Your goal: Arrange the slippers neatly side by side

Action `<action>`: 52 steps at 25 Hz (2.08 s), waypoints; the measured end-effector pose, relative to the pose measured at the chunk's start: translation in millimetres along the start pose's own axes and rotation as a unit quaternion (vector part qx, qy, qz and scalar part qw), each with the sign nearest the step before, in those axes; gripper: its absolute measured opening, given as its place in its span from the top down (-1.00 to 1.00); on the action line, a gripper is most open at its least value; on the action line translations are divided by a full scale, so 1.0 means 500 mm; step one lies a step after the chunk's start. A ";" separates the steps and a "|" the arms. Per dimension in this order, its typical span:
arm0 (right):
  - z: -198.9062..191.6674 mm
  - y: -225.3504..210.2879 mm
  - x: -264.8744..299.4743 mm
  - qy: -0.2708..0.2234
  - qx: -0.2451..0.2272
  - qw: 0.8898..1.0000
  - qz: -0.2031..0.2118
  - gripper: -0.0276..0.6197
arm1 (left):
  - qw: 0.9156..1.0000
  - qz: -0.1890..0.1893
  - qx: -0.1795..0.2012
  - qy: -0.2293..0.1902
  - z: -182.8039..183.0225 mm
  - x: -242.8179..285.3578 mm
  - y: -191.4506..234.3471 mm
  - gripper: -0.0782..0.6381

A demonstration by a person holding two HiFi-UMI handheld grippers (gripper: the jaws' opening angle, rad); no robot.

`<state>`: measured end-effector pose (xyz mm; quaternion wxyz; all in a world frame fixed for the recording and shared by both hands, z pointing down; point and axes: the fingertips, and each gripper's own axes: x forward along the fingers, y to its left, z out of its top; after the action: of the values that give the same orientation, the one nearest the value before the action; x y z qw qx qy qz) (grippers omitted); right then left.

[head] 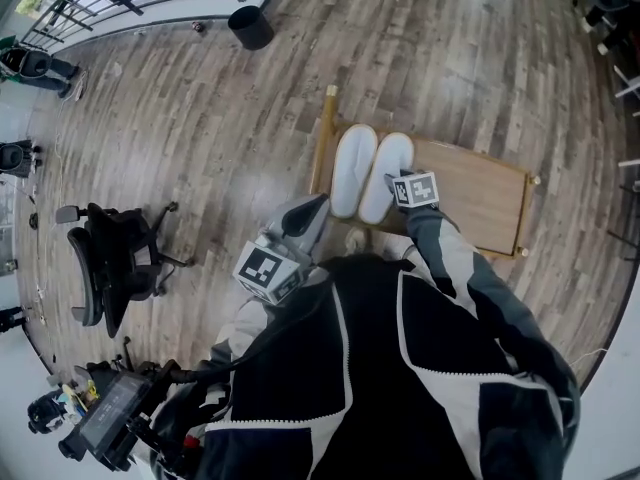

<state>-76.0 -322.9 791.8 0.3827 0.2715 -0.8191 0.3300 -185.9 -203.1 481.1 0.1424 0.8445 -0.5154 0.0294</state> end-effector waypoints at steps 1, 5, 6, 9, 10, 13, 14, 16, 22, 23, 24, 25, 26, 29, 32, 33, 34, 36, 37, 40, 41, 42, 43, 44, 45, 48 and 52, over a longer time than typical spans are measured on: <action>0.000 0.000 -0.006 -0.002 0.004 1.000 0.000 0.45 | 1.000 -0.004 0.000 -0.001 0.001 0.003 -0.003 0.73; 0.013 0.005 -0.054 -0.033 0.025 0.999 0.004 0.44 | 1.000 -0.025 0.004 -0.012 0.016 0.017 -0.022 0.73; 0.020 0.009 -0.071 -0.047 0.028 0.998 0.007 0.44 | 0.999 -0.031 0.005 -0.014 0.018 0.021 -0.028 0.73; 0.058 0.028 -0.134 -0.110 0.031 0.993 0.026 0.47 | 0.998 -0.056 0.013 -0.019 0.018 0.041 -0.044 0.73; 0.078 0.037 -0.159 -0.135 0.030 0.990 0.037 0.49 | 0.997 -0.067 0.015 -0.019 0.021 0.055 -0.049 0.73; 0.141 0.076 -0.260 -0.216 0.028 0.972 0.086 0.54 | 0.995 -0.102 0.018 -0.017 0.037 0.104 -0.067 0.73; 0.159 0.093 -0.303 -0.244 0.022 0.964 0.101 0.56 | 0.993 -0.112 0.019 -0.017 0.042 0.119 -0.073 0.73; 0.186 0.131 -0.391 -0.296 -0.006 0.947 0.122 0.60 | 0.992 -0.127 0.016 -0.013 0.044 0.143 -0.085 0.73; 0.191 0.172 -0.597 -0.385 -0.120 0.912 0.081 0.88 | 0.982 -0.187 0.021 -0.009 0.057 0.206 -0.154 0.73; 0.184 0.163 -0.623 -0.395 -0.121 0.908 0.069 0.91 | 0.980 -0.198 0.026 -0.011 0.061 0.215 -0.172 0.73; 0.176 0.153 -0.646 -0.404 -0.119 0.905 0.059 0.91 | 0.977 -0.209 0.032 -0.013 0.065 0.224 -0.189 0.73; 0.169 0.143 -0.667 -0.413 -0.113 0.903 0.050 0.91 | 0.975 -0.217 0.037 -0.015 0.068 0.231 -0.204 0.73; 0.162 0.134 -0.685 -0.420 -0.106 0.900 0.042 0.91 | 0.974 -0.224 0.041 -0.016 0.071 0.236 -0.215 0.73; 0.140 0.114 -0.718 -0.433 -0.092 0.897 0.021 0.91 | 0.971 -0.236 0.042 -0.013 0.080 0.247 -0.236 0.73; 0.113 0.099 -0.730 -0.433 -0.084 0.898 0.007 0.91 | 0.968 -0.246 0.042 -0.013 0.070 0.254 -0.250 0.73; 0.103 0.093 -0.733 -0.432 -0.081 0.898 0.005 0.91 | 0.968 -0.248 0.041 -0.014 0.066 0.256 -0.258 0.73; 0.093 0.085 -0.737 -0.432 -0.077 0.899 0.004 0.91 | 0.967 -0.251 0.039 -0.015 0.064 0.258 -0.267 0.73; 0.077 0.069 -0.747 -0.431 -0.075 0.899 -0.001 0.91 | 0.966 -0.254 0.028 -0.019 0.067 0.263 -0.287 0.73; 0.072 0.063 -0.752 -0.428 -0.079 0.900 -0.007 0.91 | 0.966 -0.255 0.021 -0.021 0.069 0.266 -0.295 0.73; 0.053 0.050 -0.762 -0.417 -0.095 0.904 -0.022 0.91 | 0.967 -0.254 0.016 -0.024 0.066 0.271 -0.316 0.73; 0.044 0.046 -0.762 -0.412 -0.099 0.905 -0.025 0.91 | 0.967 -0.253 0.018 -0.024 0.062 0.272 -0.324 0.73; 0.035 0.042 -0.764 -0.408 -0.104 0.907 -0.028 0.91 | 0.967 -0.254 0.019 -0.024 0.059 0.273 -0.333 0.73; 0.027 0.038 -0.766 -0.405 -0.107 0.908 -0.030 0.91 | 0.967 -0.254 0.021 -0.024 0.057 0.274 -0.343 0.73; 0.021 0.034 -0.769 -0.404 -0.109 0.908 -0.030 0.91 | 0.967 -0.254 0.023 -0.023 0.057 0.275 -0.353 0.73; 0.017 0.030 -0.774 -0.404 -0.111 0.907 -0.029 0.91 | 0.967 -0.254 0.025 -0.023 0.058 0.277 -0.363 0.73; 0.005 0.020 -0.787 -0.406 -0.113 0.906 -0.023 0.91 | 0.966 -0.256 0.030 -0.024 0.050 0.281 -0.391 0.73; -0.016 0.006 -0.801 -0.403 -0.121 0.907 -0.015 0.91 | 0.967 -0.252 0.031 -0.025 0.038 0.286 -0.427 0.73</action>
<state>149.6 -238.1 472.0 0.0548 0.3450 -0.9331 0.0857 66.8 -240.2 446.1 0.1062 0.9516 -0.2880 -0.0127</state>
